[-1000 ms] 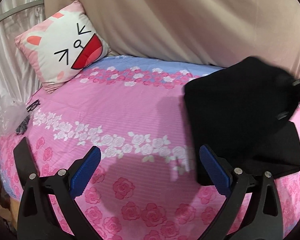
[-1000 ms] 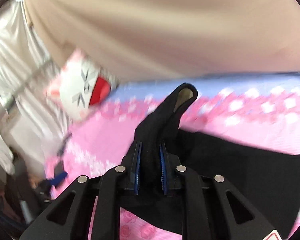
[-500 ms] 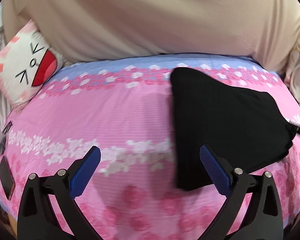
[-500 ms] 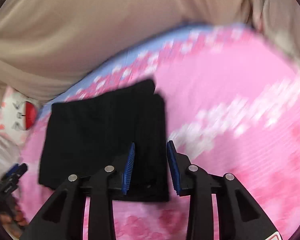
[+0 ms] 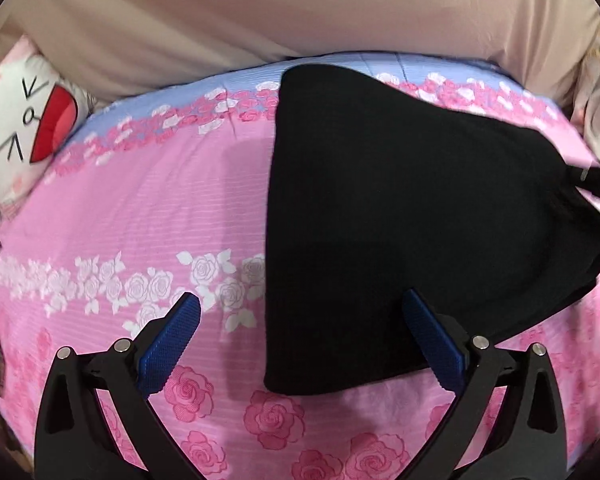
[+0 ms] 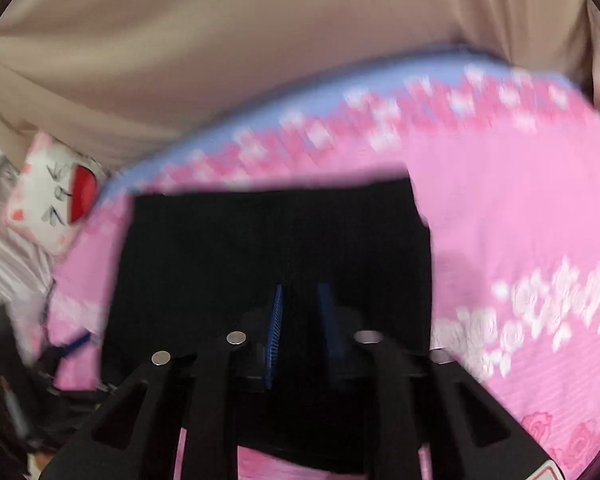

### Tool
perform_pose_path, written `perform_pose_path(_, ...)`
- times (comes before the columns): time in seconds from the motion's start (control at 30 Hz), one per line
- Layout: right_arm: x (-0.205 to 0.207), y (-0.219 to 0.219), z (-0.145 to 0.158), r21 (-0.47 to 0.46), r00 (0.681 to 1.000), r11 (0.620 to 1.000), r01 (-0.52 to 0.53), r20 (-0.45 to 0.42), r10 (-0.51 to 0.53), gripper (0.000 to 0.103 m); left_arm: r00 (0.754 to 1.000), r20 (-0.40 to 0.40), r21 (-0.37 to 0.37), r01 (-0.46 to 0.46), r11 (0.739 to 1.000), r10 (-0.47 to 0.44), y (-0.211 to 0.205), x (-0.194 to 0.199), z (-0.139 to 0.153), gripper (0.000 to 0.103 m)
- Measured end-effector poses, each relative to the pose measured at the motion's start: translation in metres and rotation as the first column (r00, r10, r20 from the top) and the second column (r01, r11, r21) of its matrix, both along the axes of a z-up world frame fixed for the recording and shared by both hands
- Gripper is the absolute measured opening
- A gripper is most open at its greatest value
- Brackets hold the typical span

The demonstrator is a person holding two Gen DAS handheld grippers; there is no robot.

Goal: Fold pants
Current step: 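Release the pants from the right gripper and lift it away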

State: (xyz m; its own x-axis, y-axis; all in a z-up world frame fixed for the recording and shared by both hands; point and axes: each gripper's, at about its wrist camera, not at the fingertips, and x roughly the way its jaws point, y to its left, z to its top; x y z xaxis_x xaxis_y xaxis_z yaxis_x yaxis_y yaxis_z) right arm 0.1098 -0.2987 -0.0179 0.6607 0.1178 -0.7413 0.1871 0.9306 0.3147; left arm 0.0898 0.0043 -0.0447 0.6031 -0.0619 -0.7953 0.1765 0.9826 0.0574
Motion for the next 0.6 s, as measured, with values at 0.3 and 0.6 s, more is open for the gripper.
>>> perform_pose_path(0.3, 0.131, 0.149, 0.006, -0.034, 0.904, 0.905, -0.423, -0.079, 0.42, 0.024, 0.999, 0.035, -0.013, 0.002, 1.0, -0.002, 0.028, -0.018, 0.013, 0.098)
perform_pose_path(0.6, 0.194, 0.169, -0.046, -0.013, 0.928, 0.937, -0.349, -0.143, 0.344, 0.017, 0.999, 0.043, 0.001, -0.002, 1.0, 0.002, 0.046, -0.014, 0.016, 0.098)
